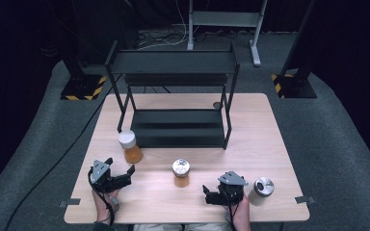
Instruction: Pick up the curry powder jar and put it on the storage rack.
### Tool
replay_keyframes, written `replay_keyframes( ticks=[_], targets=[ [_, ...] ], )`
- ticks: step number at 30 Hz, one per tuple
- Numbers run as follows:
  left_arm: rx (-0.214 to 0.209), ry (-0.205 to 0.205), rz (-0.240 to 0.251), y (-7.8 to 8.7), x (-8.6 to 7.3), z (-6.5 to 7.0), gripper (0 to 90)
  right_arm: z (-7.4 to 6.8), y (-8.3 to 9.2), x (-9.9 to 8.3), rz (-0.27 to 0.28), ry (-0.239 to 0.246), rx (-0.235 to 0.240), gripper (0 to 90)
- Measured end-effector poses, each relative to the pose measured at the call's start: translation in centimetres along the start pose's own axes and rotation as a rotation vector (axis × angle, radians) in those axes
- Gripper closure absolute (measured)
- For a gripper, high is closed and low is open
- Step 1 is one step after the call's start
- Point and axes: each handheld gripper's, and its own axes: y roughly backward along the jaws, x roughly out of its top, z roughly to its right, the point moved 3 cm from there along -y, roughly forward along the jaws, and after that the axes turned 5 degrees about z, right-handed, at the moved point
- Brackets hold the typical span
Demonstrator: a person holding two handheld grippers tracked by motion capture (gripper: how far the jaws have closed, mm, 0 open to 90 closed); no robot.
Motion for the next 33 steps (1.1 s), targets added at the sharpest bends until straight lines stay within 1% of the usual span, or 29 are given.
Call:
replay_keyframes(
  ticks=[3, 6, 10, 12, 13, 15, 16, 18, 19, 22, 24, 27, 31, 33],
  targets=[
    [0.003, 0.001, -0.002, 0.0, 0.0, 0.0, 0.1, -0.1, 0.0, 0.0, 0.003, 0.006, -0.002, 0.2],
    [0.013, -0.001, -0.001, 0.0, 0.0, 0.2, 0.1, -0.3, -0.1, 0.1, -0.007, 0.015, -0.006, 0.2],
    [0.029, -0.035, -0.022, -0.2, 0.3, 0.8, 0.1, -0.3, -0.1, 0.1, -0.009, 0.017, -0.007, 0.2],
    [0.028, -0.044, -0.029, -0.2, 0.4, 1.0, 0.1, -0.2, 0.0, 0.0, -0.001, 0.015, 0.0, 0.3],
    [0.027, -0.043, -0.033, -0.3, 0.4, 1.0, 0.1, -0.1, 0.0, 0.0, 0.002, 0.013, 0.005, 0.3],
    [0.033, -0.054, -0.061, -0.5, 0.8, 1.2, 0.1, 0.1, 0.0, 0.0, 0.001, 0.006, 0.014, 0.2],
    [0.044, -0.055, -0.077, -0.8, 1.0, 1.4, 0.0, 0.1, 0.0, 0.0, 0.001, 0.006, 0.013, 0.3],
    [0.049, -0.056, -0.089, -1.0, 1.3, 1.5, 0.0, 0.1, 0.0, 0.0, 0.004, 0.005, 0.01, 0.3],
    [0.062, -0.06, -0.084, -1.0, 1.4, 1.7, 0.0, 0.1, 0.0, -0.1, 0.005, 0.005, 0.009, 0.2],
    [0.074, -0.051, -0.074, -1.2, 2.0, 1.8, 0.0, 0.1, 0.1, -0.1, 0.007, -0.001, 0.008, 0.3],
    [0.082, -0.057, -0.064, -1.5, 2.4, 1.9, 0.0, 0.1, 0.1, -0.1, 0.007, 0.001, 0.009, 0.2],
    [0.083, -0.062, -0.056, -2.2, 3.0, 2.1, 0.0, 0.1, 0.1, -0.1, 0.007, 0.003, 0.007, 0.2],
    [0.094, -0.056, -0.038, -2.8, 3.5, 2.2, 0.0, 0.1, 0.0, 0.0, 0.004, 0.005, 0.009, 0.3],
    [0.094, -0.053, -0.028, -3.1, 3.7, 2.3, 0.0, 0.1, 0.0, -0.1, 0.005, 0.004, 0.009, 0.3]
  ],
)
